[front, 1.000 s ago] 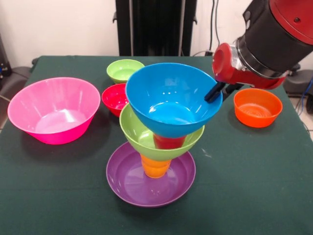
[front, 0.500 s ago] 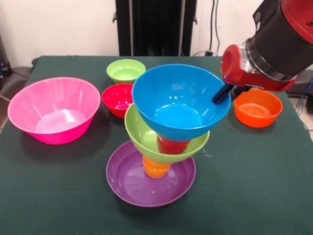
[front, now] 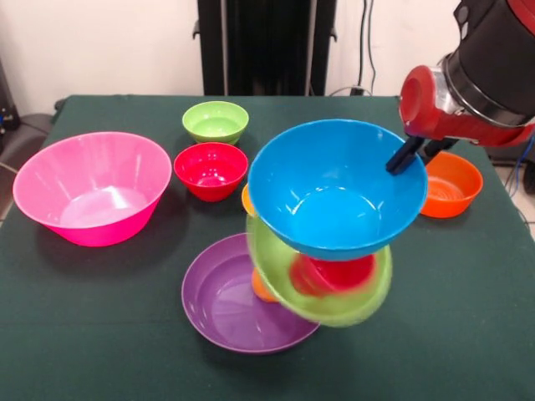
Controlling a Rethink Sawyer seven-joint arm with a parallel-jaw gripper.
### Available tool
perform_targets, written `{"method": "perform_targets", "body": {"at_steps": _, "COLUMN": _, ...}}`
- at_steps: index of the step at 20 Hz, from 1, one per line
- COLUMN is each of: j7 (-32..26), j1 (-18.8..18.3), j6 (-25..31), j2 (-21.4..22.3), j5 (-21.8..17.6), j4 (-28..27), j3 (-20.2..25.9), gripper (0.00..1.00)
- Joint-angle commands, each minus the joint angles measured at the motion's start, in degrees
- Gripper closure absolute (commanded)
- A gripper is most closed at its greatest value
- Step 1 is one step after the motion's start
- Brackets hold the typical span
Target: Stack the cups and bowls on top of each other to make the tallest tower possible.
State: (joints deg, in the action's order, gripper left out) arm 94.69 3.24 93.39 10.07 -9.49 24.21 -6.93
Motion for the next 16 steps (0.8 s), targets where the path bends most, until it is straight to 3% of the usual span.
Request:
{"method": "perform_targets", "body": {"at_steps": 1, "j7": 0.52, "j1": 0.1, "j6": 6.0, "j2": 0.8, "j5": 0.88, "j4": -1.0, "j3": 3.31, "gripper": 1.0}}
{"method": "perform_targets", "body": {"at_steps": 9, "j7": -3.73, "j1": -0.02, "j6": 4.97, "j2": -0.07, "j5": -0.29, "j4": -2.5, "j3": 1.87, "gripper": 1.0}}
{"method": "perform_targets", "body": {"at_steps": 12, "j7": -2.86, "j1": 0.46, "j6": 3.79, "j2": 0.29, "j5": -0.31, "j4": -1.4, "j3": 1.59, "gripper": 1.0}}
{"method": "perform_targets", "body": {"at_steps": 13, "j7": -2.51, "j1": 0.89, "j6": 0.36, "j2": 3.19, "j5": 0.14, "j4": 4.95, "j3": 1.49, "gripper": 1.0}}
{"method": "perform_targets", "body": {"at_steps": 14, "j7": -2.41, "j1": 1.02, "j6": -0.92, "j2": 4.15, "j5": 0.41, "j4": 7.16, "j3": 1.55, "gripper": 1.0}}
{"method": "perform_targets", "body": {"at_steps": 16, "j7": -2.11, "j1": 1.22, "j6": -7.17, "j2": 8.09, "j5": 0.91, "j4": 16.66, "j3": 1.52, "gripper": 1.0}}
